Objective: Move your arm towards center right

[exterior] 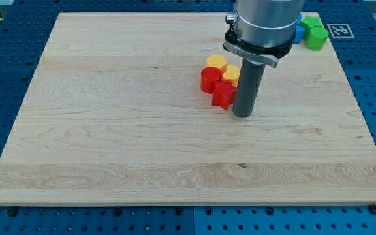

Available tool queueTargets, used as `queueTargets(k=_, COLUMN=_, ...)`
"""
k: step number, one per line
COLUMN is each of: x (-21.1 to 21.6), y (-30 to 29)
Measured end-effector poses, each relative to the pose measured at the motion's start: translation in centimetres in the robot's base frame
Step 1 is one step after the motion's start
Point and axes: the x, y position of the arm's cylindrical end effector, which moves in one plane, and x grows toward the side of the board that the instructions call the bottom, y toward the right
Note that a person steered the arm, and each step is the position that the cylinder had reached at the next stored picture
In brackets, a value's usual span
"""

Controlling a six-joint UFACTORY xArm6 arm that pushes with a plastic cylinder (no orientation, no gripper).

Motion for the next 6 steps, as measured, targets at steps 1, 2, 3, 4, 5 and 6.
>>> queueTargets(k=1, x=0.0, y=0.0)
queueTargets(k=2, x=0.9, y=1.3)
queueTargets(k=3, x=2.3, y=7.7)
queueTargets(k=4, x=0.7, y=14.6)
queueTargets(k=5, x=-0.8, y=19.0)
queueTargets(k=6, x=-0.8, y=19.0)
